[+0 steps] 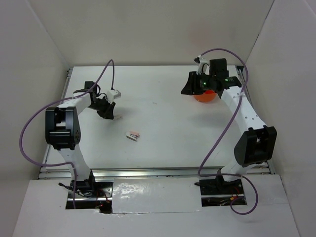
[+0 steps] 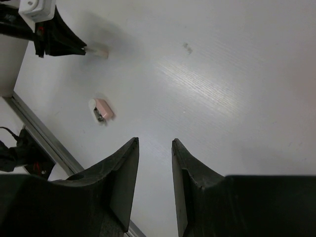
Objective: Sort the stationery into containers
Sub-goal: Pick up the stationery from the center of the board, then place the stationery in the storage box.
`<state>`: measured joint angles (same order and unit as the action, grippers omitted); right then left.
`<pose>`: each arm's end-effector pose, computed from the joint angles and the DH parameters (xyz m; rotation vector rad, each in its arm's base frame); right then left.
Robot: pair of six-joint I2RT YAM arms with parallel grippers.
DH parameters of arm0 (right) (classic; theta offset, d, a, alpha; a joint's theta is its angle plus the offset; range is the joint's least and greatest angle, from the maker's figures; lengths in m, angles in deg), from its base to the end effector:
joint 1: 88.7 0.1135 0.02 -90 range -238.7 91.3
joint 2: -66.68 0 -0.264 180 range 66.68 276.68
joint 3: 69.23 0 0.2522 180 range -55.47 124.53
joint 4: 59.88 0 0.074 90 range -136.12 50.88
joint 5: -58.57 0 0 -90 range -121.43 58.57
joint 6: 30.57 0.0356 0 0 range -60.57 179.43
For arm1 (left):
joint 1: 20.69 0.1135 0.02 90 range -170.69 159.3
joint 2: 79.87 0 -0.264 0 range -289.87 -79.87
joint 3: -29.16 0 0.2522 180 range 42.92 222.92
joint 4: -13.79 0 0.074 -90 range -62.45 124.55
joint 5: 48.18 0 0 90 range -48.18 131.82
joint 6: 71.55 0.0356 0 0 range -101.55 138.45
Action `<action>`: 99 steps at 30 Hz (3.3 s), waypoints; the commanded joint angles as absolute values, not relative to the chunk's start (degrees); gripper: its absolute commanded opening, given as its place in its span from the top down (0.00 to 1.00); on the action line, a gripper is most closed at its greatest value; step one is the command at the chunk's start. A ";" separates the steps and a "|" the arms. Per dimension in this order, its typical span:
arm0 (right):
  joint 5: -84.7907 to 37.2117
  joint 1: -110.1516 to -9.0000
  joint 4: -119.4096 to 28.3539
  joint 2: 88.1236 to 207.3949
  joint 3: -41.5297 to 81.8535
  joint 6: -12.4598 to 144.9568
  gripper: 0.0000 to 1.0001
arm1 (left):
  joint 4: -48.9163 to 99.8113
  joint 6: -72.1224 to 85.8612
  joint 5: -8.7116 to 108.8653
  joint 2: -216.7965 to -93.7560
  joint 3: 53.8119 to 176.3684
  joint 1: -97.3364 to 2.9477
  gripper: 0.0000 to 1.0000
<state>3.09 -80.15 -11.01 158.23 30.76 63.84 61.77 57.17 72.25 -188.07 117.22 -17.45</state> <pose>0.3483 0.0728 0.3474 -0.3998 2.2142 0.8036 0.3787 0.0034 0.1803 0.9089 2.3991 -0.4733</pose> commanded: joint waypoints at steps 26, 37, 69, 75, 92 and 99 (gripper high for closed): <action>6.27 -76.58 -13.78 154.48 26.98 62.24 0.60 | 58.40 59.77 77.23 -183.41 113.85 -19.73 0.80; 19.53 -75.87 -28.44 150.00 18.27 76.12 0.52 | 39.46 22.36 109.28 -168.06 104.73 -15.51 1.00; 21.75 -57.42 -49.11 162.83 31.01 101.09 0.50 | -53.13 -74.54 93.93 -153.44 77.02 -23.86 1.00; 21.57 -56.36 -48.41 164.59 32.51 101.09 0.49 | -53.57 -74.89 93.85 -153.43 76.85 -23.95 1.00; 25.08 -53.90 -52.45 167.49 34.35 102.94 0.61 | -52.69 -74.10 94.02 -153.70 76.85 -24.65 1.00; 25.08 -55.12 -51.58 165.91 33.56 100.84 0.95 | -46.74 -70.07 95.60 -152.73 77.19 -24.74 0.86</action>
